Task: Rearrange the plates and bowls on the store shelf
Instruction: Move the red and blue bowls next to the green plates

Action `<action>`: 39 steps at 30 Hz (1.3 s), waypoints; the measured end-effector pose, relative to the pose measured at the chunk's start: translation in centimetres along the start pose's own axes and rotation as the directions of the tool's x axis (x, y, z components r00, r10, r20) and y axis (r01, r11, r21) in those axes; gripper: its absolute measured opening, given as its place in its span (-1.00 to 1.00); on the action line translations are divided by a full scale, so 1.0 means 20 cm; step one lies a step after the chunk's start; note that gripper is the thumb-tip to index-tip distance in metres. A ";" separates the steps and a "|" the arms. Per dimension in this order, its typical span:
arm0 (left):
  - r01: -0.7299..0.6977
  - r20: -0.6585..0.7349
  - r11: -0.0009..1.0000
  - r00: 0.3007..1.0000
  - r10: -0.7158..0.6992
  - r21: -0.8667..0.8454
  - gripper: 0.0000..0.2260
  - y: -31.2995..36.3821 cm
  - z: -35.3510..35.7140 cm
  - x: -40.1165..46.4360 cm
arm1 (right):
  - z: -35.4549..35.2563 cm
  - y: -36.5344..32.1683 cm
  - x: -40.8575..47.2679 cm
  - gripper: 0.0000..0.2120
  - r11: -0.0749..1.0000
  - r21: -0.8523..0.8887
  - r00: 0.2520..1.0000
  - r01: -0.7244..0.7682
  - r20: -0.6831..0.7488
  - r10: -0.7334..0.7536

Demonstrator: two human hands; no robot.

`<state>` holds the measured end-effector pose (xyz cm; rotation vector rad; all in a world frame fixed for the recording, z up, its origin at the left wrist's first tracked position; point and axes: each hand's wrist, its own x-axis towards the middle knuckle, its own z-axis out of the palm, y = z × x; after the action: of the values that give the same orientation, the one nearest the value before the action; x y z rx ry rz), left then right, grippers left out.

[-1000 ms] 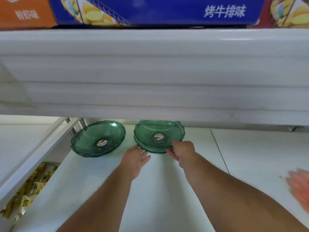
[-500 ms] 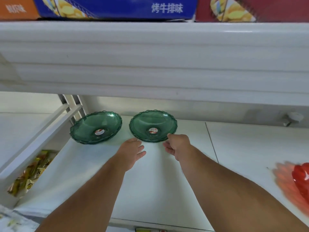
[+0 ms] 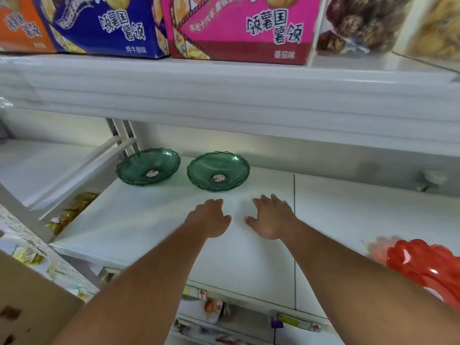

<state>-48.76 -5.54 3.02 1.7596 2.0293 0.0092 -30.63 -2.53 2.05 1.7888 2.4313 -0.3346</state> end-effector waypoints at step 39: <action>-0.136 -0.014 0.989 0.990 0.137 0.052 -0.39 1.41 0.66 -0.94 | -0.14 1.31 -1.53 -0.29 0.991 0.065 0.991 -0.119 -0.054 0.122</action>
<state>-16.35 -21.84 5.55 1.9341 1.9330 0.0153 3.62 -22.82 8.22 1.9879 2.3611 -0.3550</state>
